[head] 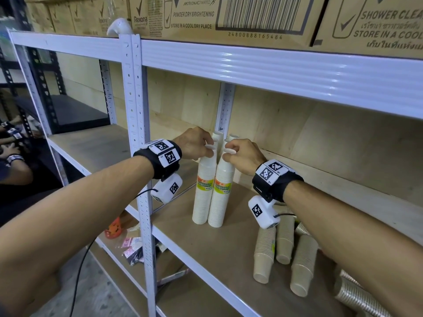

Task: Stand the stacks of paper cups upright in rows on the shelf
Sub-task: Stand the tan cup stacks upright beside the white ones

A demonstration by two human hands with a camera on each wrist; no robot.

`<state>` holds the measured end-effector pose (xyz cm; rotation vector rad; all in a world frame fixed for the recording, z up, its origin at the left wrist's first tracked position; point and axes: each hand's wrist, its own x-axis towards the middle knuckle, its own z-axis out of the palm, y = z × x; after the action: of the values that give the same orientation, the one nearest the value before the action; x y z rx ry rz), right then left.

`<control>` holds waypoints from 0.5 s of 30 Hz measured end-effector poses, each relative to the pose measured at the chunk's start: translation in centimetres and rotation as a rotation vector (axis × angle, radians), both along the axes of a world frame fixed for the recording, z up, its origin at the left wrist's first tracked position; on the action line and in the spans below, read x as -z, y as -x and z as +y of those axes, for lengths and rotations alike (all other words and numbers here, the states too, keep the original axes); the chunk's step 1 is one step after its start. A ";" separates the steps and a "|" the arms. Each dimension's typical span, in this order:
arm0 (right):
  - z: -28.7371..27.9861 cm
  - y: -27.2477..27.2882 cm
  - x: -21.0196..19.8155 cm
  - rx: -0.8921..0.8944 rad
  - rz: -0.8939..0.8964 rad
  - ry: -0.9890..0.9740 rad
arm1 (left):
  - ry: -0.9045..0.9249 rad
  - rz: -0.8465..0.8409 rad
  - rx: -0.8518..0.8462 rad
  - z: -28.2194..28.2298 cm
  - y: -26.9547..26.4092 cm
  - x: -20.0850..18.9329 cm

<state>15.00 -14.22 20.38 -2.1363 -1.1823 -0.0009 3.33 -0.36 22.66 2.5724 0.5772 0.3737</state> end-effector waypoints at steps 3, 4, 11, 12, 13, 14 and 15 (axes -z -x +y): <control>-0.3 0.0 0.0 -0.004 0.007 0.001 | -0.056 0.008 0.012 0.0 -0.2 -0.2; -0.4 -0.1 -0.1 -0.007 0.012 0.006 | -0.069 0.005 0.018 0.0 -0.2 -0.5; -3.3 -1.5 -1.2 0.036 0.024 0.018 | -0.130 -0.088 0.109 -1.8 -1.4 -4.2; -3.9 -2.0 -1.4 0.055 0.022 0.032 | -0.131 -0.104 0.126 -2.2 -1.9 -4.7; -4.7 -2.4 -1.5 0.072 0.020 0.046 | -0.130 -0.117 0.146 -2.7 -2.3 -5.1; -5.5 -2.9 -1.5 0.090 0.017 0.060 | -0.126 -0.126 0.167 -3.3 -2.8 -5.3; -6.4 -3.3 -1.5 0.107 0.009 0.074 | -0.121 -0.131 0.194 -4.1 -3.3 -5.5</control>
<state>18.34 -20.60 21.89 -2.2601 -1.0767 0.0055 6.63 -4.45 28.12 2.6647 0.2634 0.5190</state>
